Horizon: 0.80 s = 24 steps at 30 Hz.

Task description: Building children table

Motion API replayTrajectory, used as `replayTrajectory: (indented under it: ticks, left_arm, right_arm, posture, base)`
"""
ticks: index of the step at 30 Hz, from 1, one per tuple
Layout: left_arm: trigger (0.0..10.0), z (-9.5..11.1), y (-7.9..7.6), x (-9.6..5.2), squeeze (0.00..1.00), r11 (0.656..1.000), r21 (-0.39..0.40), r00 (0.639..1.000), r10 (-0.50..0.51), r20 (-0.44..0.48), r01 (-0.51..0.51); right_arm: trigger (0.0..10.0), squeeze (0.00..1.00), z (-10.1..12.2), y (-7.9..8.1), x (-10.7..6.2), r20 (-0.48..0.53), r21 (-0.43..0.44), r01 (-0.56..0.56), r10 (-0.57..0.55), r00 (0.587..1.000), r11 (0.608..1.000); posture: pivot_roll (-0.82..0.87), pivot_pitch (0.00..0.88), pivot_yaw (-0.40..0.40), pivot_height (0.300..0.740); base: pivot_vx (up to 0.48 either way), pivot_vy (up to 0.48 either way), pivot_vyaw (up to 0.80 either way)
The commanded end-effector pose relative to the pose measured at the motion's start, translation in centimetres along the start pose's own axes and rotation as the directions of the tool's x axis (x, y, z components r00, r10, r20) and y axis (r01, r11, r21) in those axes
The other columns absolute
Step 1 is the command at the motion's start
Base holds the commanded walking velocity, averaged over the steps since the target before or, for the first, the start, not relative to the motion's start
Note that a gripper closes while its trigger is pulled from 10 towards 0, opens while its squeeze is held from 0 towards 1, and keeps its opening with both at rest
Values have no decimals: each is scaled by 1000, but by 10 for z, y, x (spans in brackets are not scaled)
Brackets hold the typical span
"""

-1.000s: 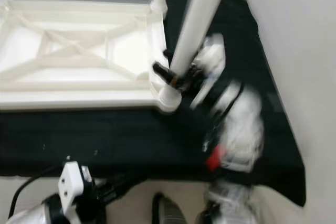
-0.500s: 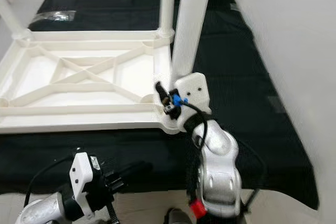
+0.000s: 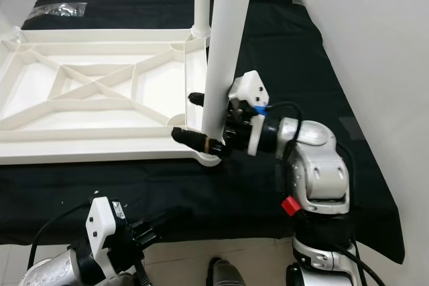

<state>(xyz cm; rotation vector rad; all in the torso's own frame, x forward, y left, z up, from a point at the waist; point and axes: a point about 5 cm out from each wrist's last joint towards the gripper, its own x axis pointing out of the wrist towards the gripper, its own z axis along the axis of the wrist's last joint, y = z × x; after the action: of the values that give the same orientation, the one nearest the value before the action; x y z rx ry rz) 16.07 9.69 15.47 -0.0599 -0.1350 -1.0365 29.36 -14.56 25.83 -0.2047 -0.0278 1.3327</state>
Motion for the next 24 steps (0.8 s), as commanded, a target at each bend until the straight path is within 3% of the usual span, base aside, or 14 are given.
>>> replayTrajectory:
  ticks: [1, 8, 9, 17, 21, 23, 24]
  left_arm:
    - [10000, 0, -5, -4, 0, 1000, -14, 1000, -15, -22, 15]
    - [10000, 2, -10, -11, 0, 1000, -22, 999, -16, -40, 16]
    - [10000, 3, -12, -12, 0, 1000, -23, 999, -15, -46, 14]
    - [10000, 4, -14, -15, 0, 1000, -27, 999, -12, -53, 11]
    - [10000, 4, -13, -14, 0, 999, -32, 998, -12, -55, 11]
    - [10000, 4, -13, -14, 0, 999, -32, 998, -12, -55, 11]
    - [10000, 4, -13, -14, 0, 999, -33, 998, -13, -54, 11]
  right_arm:
    - [10000, 0, 1, -7, 5, 28, -18, -111, 112, 993, 994]
    - [10000, 0, 7, -35, 14, 41, -39, -184, 186, 982, 982]
    - [0, 0, 9, -41, 15, 42, -45, -200, 202, 978, 979]
    - [0, 0, 13, -48, 9, 39, -32, -237, 238, 970, 971]
    - [0, 0, 2, -47, -8, 22, 12, -236, 236, 972, 972]
    - [0, 0, 2, -47, -8, 22, 12, -236, 236, 972, 972]
    - [0, 0, -5, -42, -13, 33, 35, -210, 209, 977, 977]
  posture:
    - [115, 309, -19, 740]
    - [160, 330, -7, 740]
    - [175, 339, -5, 740]
    - [176, 344, -4, 740]
    - [151, 342, -2, 740]
    - [151, 342, -2, 740]
    - [133, 336, -9, 740]
  base:
    - [0, 0, 0]
    - [0, 0, 0]
    - [0, 0, 0]
    - [0, 0, 0]
    - [0, 0, 0]
    - [0, 0, 0]
    - [0, 0, 0]
